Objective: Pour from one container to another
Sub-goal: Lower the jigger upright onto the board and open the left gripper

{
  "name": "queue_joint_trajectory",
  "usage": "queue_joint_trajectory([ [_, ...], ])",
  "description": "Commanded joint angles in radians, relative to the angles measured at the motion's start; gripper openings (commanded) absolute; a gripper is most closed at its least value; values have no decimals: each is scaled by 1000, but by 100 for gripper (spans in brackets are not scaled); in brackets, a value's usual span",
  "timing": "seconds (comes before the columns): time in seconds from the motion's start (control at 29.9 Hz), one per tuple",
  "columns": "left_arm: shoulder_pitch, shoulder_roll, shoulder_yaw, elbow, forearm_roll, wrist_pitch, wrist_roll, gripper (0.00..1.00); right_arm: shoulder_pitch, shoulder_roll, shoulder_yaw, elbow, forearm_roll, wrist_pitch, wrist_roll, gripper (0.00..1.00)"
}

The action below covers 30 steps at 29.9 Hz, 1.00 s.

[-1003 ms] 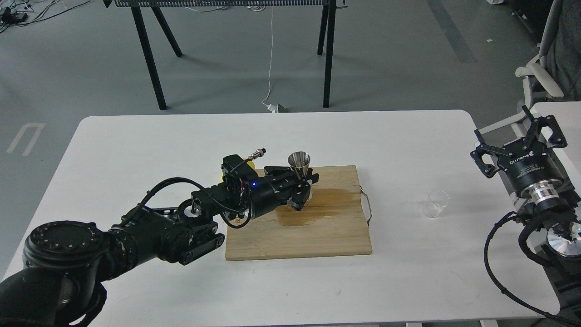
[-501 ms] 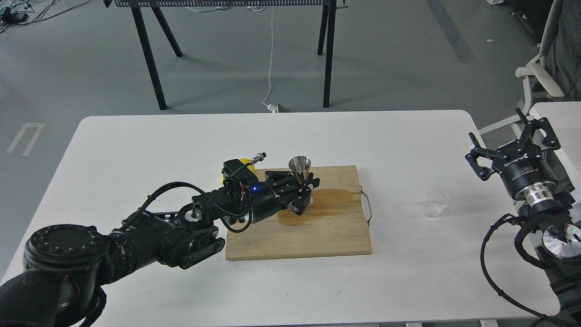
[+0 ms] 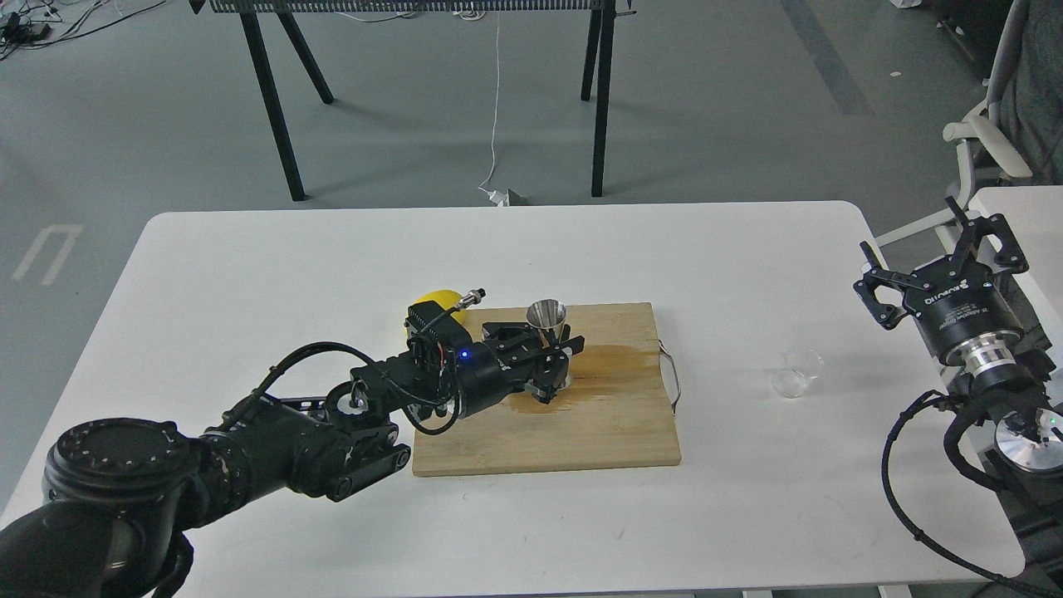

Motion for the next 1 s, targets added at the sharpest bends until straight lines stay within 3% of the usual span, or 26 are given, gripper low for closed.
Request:
queue_joint_trajectory([
  [0.0,3,0,0,1,0,-1,0,34,0,1,-2,0,-1,0,-1,99],
  [0.57,11,0,-5,1,0,2,0,51,0,1,0,0,1,0,1,99],
  [0.6,11,0,-6,1,-1,3,0,53,0,-1,0,0,1,0,1,99],
  [0.7,11,0,-8,-1,-3,20,0,72,1,-1,-2,0,-1,0,1,99],
  [0.97,17,0,-9,-32,-8,23,0,86,-2,-1,0,0,1,0,1,99],
])
